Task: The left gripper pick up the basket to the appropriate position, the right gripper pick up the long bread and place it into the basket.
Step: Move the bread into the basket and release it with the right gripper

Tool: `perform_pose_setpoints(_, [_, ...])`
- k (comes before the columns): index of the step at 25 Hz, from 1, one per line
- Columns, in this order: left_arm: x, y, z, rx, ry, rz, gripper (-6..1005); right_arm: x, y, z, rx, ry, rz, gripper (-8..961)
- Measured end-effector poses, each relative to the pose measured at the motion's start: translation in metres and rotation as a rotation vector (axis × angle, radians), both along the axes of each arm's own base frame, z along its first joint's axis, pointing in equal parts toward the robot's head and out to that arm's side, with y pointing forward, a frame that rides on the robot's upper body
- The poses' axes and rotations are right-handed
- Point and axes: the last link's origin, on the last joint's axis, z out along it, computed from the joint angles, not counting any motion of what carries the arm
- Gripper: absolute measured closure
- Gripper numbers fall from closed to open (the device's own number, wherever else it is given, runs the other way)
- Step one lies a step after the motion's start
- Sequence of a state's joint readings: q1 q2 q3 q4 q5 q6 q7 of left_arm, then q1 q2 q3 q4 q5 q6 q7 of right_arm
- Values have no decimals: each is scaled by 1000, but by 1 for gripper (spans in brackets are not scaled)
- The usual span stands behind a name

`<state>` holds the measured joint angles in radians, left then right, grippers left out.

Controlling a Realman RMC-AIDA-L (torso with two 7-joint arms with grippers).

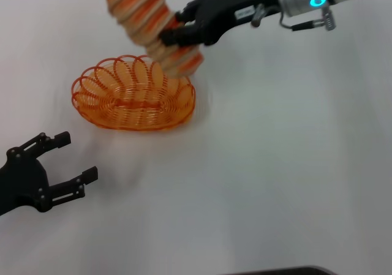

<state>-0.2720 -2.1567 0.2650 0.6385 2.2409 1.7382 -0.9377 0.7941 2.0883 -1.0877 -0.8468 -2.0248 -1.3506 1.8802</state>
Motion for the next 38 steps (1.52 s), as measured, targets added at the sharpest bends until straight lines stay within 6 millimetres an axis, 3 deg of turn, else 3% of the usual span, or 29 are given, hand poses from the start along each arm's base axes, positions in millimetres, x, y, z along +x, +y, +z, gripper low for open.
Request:
perform_pose_setpoints(9, [-2, 0, -2, 16, -14, 29, 99, -15, -14, -28, -83, -76, 102, 599])
perform_pose_setpoints(20, [-2, -1, -1, 25, -23, 34, 100, 9, -9, -36, -34, -170, 51, 688])
perform_pose_setpoints(26, [-2, 0, -1, 25, -25, 31, 100, 11, -5, -40, -6, -183, 48, 745])
perform_pose_setpoints(32, [-2, 1, -1, 31, -29, 40, 100, 10, -4, -43, 9, -188, 54, 757])
perform_pose_setpoints(38, [-2, 4, -2, 36, -25, 42, 100, 7, -5, -47, 5, -173, 59, 688])
